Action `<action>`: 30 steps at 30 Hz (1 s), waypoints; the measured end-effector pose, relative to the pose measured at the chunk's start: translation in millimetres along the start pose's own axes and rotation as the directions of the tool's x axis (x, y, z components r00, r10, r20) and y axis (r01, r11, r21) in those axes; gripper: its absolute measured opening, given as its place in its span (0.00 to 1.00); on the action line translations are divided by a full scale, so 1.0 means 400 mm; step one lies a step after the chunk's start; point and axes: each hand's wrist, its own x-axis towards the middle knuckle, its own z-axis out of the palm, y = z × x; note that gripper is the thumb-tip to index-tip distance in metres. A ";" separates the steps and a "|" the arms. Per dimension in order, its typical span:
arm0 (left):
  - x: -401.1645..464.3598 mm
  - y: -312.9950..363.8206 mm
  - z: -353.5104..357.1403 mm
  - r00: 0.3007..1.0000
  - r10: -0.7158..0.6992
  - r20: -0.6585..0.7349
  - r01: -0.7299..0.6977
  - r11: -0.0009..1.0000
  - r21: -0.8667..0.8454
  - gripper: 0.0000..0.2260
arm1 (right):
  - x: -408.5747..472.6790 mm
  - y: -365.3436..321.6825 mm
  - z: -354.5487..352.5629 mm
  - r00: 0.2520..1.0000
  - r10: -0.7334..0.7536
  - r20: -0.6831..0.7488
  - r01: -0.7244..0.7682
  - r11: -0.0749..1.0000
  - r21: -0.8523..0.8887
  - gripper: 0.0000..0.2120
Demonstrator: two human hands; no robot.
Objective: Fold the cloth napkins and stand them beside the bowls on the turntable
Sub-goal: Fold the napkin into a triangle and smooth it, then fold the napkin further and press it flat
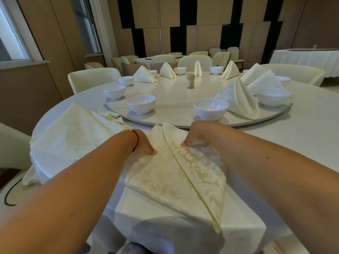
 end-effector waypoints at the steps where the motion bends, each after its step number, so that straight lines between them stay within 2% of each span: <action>1: 0.005 -0.003 0.005 1.000 0.001 0.000 0.000 0.999 -0.053 0.27 | 0.004 -0.003 0.003 1.000 0.010 0.018 -0.010 1.000 0.004 0.27; 4: 0.015 -0.014 0.029 0.996 0.003 -0.090 -0.021 0.978 -0.206 0.31 | 0.014 -0.006 0.017 1.000 -0.010 -0.017 0.011 1.000 0.020 0.26; 6: 0.015 -0.021 0.044 0.987 0.024 -0.159 -0.070 0.954 -0.290 0.33 | 0.005 0.006 0.025 0.991 -0.045 -0.129 0.052 0.997 0.057 0.26; 9: 0.014 -0.021 0.014 0.944 0.066 -0.323 -0.193 0.905 -0.378 0.27 | -0.030 0.025 -0.001 0.924 -0.104 -0.368 0.193 0.957 0.214 0.33; 11: 0.005 -0.015 -0.048 0.870 0.058 -0.489 -0.264 0.894 -0.363 0.23 | -0.067 0.024 -0.057 0.854 -0.102 -0.511 0.285 0.912 0.295 0.30; 14: -0.058 0.002 -0.175 0.726 0.037 -0.687 -0.380 0.854 -0.356 0.17 | -0.135 0.016 -0.174 0.728 -0.081 -0.680 0.399 0.858 0.324 0.14; 15: -0.087 0.006 -0.215 0.673 0.049 -0.738 -0.422 0.845 -0.328 0.16 | -0.164 0.014 -0.212 0.685 -0.079 -0.724 0.429 0.847 0.314 0.12; 18: -0.175 0.010 -0.294 0.533 0.113 -0.839 -0.506 0.837 -0.209 0.13 | -0.243 0.014 -0.297 0.595 -0.096 -0.798 0.513 0.810 0.285 0.16; 20: -0.222 0.005 -0.298 0.495 0.150 -0.856 -0.540 0.825 -0.168 0.13 | -0.295 0.022 -0.305 0.603 -0.119 -0.789 0.535 0.794 0.288 0.16; 23: -0.270 -0.010 -0.249 0.530 0.193 -0.826 -0.564 0.807 -0.173 0.12 | -0.358 0.051 -0.251 0.679 -0.144 -0.720 0.514 0.793 0.326 0.14; 28: -0.295 -0.043 -0.098 0.761 0.271 -0.590 -0.506 0.817 -0.277 0.13 | -0.417 0.113 -0.094 0.869 -0.176 -0.463 0.369 0.854 0.367 0.11; 30: -0.291 -0.057 -0.038 0.844 0.301 -0.443 -0.467 0.819 -0.334 0.14 | -0.416 0.136 -0.032 0.914 -0.200 -0.352 0.337 0.858 0.388 0.12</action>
